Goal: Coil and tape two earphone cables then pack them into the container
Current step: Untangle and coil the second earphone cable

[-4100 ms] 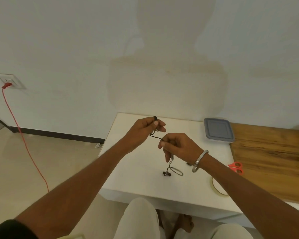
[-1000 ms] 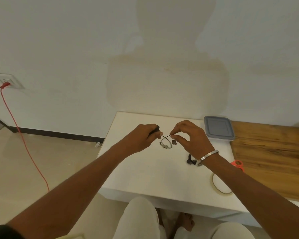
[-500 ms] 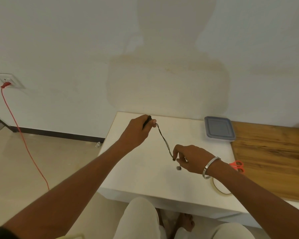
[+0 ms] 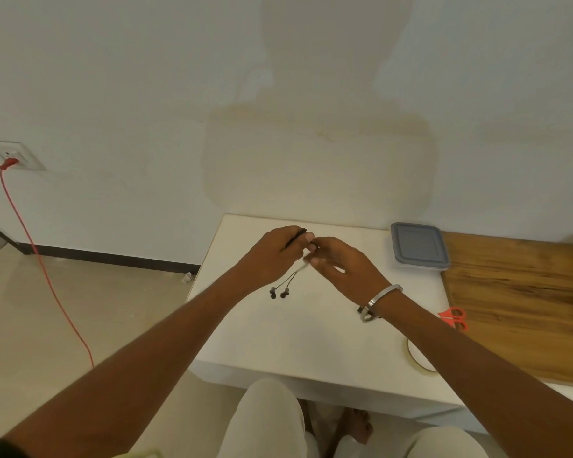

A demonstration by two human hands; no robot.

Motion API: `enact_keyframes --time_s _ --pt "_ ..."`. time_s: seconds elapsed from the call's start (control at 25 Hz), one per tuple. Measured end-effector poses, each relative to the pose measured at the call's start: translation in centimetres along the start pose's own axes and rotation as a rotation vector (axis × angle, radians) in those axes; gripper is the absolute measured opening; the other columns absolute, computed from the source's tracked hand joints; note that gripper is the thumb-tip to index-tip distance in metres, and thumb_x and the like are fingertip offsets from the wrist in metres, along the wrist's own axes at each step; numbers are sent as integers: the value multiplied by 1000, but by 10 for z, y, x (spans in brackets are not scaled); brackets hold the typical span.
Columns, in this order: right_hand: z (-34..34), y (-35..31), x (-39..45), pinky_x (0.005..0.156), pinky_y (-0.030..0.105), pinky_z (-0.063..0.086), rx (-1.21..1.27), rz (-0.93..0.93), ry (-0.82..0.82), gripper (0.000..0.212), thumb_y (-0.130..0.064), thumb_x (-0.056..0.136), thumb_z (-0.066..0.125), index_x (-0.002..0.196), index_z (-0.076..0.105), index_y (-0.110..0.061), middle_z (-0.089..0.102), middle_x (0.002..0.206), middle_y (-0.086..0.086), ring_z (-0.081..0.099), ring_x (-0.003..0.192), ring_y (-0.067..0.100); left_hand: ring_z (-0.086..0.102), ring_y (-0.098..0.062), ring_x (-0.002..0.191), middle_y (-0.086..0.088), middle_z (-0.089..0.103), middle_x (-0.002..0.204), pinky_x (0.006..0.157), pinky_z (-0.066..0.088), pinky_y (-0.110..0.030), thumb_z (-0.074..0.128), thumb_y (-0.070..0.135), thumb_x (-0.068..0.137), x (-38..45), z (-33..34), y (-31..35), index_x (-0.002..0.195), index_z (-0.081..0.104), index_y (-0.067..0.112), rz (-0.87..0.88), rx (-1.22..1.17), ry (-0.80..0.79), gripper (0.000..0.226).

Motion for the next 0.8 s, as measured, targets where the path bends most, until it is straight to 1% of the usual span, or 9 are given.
enact_keyframes --time_s 0.08,0.12,0.2,0.28,0.36,0.44,0.64,0.72,0.8 --pt "-3 -4 3 68 6 43 -19 10 63 15 -21 94 49 102 62 -19 69 75 -9 63 70 -4 44 2 51 14 46 58 61 36 -20 42 35 102 0 -3 -1 81 60 21 -4 1 -7 31" --pt "-5 -5 3 61 6 41 -19 8 101 14 -20 94 49 96 63 -18 68 68 -8 61 62 -3 45 2 51 13 47 61 61 36 -20 41 35 102 0 -5 -3 82 61 21 -14 0 -25 32" --pt "-7 -7 3 53 7 40 15 9 149 14 -17 94 50 92 63 -15 65 67 -8 59 55 -1 45 -1 54 10 48 63 61 37 -19 40 38 102 -3 -4 -5 84 65 20 -43 -17 -112 36" --pt "-6 -6 2 54 9 43 43 9 168 13 -16 94 50 91 62 -15 65 70 -5 61 57 3 41 -5 56 9 46 62 59 38 -18 37 43 102 -7 0 -5 87 67 16 -68 -90 -228 43" --pt "-5 -5 3 57 13 48 53 -8 183 13 -17 94 49 92 61 -16 65 72 -3 61 58 6 37 -9 55 7 43 61 56 36 -18 35 43 103 -10 5 -2 89 65 11 -73 -188 -301 45" --pt "-7 -2 4 60 16 50 59 -12 201 12 -18 94 49 91 61 -18 64 73 -4 60 58 8 36 -11 54 3 41 62 56 35 -19 35 37 104 -12 5 3 91 62 9 -60 -282 -311 41" --pt "-9 2 6 58 15 47 -1 -3 182 14 -26 96 46 89 58 -26 60 62 -4 57 55 3 42 -17 53 -1 42 62 60 43 -24 34 30 106 -13 4 16 85 56 9 -65 -564 -354 37" --pt "-8 3 6 60 16 48 0 -3 185 17 -26 97 43 90 58 -25 61 64 0 58 56 2 48 -19 54 -2 48 62 62 46 -27 33 28 106 -12 6 20 83 57 10 -74 -674 -359 38" --pt "-7 6 5 62 18 50 19 29 172 21 -25 98 40 94 60 -19 64 70 6 60 58 3 56 -20 59 -3 57 66 67 49 -30 34 28 105 -11 8 24 84 60 12 -71 -770 -328 38"
Point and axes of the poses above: each hand's wrist, its own x-axis towards the middle knuckle, its own z-axis out of the palm, y = z × x, the point moved 2 cm from there along x, towards the middle knuckle
